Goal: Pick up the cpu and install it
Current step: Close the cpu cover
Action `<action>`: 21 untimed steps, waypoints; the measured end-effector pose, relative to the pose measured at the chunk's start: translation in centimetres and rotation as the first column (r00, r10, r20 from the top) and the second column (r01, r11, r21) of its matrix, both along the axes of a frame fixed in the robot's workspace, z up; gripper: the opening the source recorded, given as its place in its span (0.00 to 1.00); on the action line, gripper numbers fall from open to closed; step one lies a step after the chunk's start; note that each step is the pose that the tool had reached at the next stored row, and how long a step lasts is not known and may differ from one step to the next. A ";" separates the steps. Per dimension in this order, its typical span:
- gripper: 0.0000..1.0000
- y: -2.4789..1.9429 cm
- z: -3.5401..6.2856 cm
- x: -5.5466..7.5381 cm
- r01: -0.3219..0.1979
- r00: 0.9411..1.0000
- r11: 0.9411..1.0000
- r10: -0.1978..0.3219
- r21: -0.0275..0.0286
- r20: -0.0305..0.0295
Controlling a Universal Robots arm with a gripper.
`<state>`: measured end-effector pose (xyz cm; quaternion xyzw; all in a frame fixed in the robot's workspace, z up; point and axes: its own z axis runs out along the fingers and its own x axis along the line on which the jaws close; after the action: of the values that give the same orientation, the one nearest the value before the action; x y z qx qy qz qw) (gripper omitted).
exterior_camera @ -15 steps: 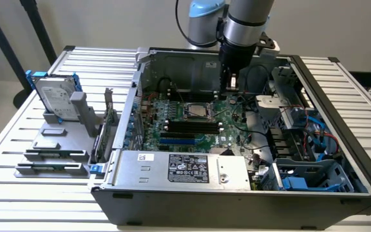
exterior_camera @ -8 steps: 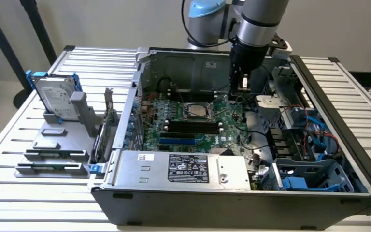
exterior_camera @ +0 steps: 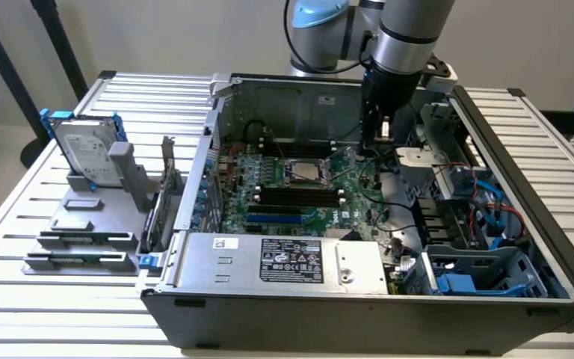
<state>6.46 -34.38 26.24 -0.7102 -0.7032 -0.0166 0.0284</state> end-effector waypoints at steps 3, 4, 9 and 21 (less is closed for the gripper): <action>0.11 0.06 -0.23 0.0 -0.010 1.000 1.000 0.010 0.002 0.010; 0.11 0.10 -0.33 0.0 -0.014 1.000 1.000 0.014 0.002 0.013; 0.11 0.46 -0.93 0.0 -0.034 0.999 0.999 0.034 0.005 0.022; 0.11 0.81 -2.06 0.0 -0.053 0.998 0.998 0.053 0.040 0.018</action>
<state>6.43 -33.57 24.19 -0.6904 -0.7216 -0.0360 0.0376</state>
